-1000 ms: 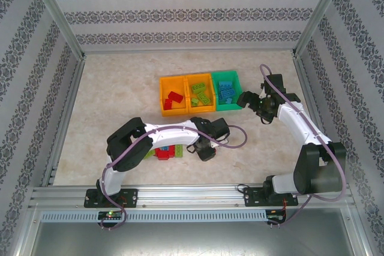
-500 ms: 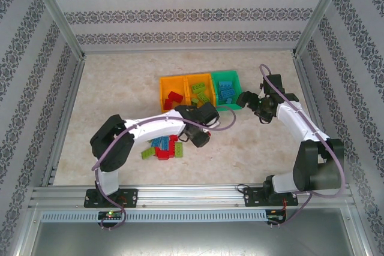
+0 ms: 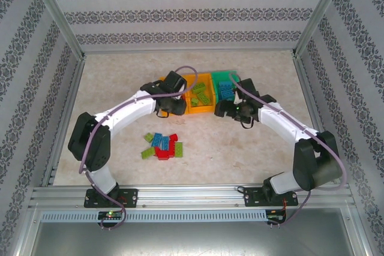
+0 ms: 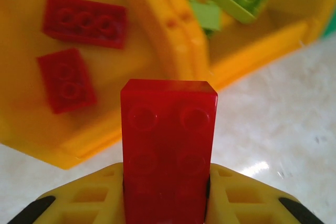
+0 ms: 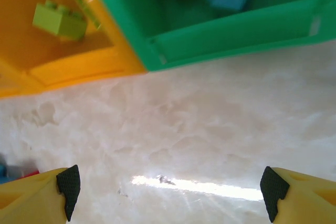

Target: Sort the legos into containers by color

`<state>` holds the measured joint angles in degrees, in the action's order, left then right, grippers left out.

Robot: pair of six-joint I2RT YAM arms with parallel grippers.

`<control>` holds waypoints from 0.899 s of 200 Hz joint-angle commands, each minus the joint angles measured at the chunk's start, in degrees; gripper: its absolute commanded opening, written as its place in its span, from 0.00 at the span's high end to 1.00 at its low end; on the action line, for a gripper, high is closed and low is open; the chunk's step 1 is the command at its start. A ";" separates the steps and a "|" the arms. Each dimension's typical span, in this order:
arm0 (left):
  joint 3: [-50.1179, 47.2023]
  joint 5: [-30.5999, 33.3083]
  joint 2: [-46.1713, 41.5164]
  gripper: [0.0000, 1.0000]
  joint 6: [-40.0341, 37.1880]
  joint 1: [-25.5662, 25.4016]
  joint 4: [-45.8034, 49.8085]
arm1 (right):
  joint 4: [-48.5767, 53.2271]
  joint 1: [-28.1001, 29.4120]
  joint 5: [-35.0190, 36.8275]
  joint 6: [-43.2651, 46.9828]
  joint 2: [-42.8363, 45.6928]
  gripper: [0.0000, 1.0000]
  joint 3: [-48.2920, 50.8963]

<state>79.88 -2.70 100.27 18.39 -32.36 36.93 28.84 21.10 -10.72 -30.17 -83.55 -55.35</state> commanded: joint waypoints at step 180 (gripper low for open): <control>13.06 -0.13 6.15 0.06 11.23 9.32 -0.53 | 3.92 32.79 4.41 2.67 -14.01 0.11 -9.54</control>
<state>96.97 -3.88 113.69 28.23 -23.55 39.62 31.03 52.77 -5.67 -28.34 -94.43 -62.43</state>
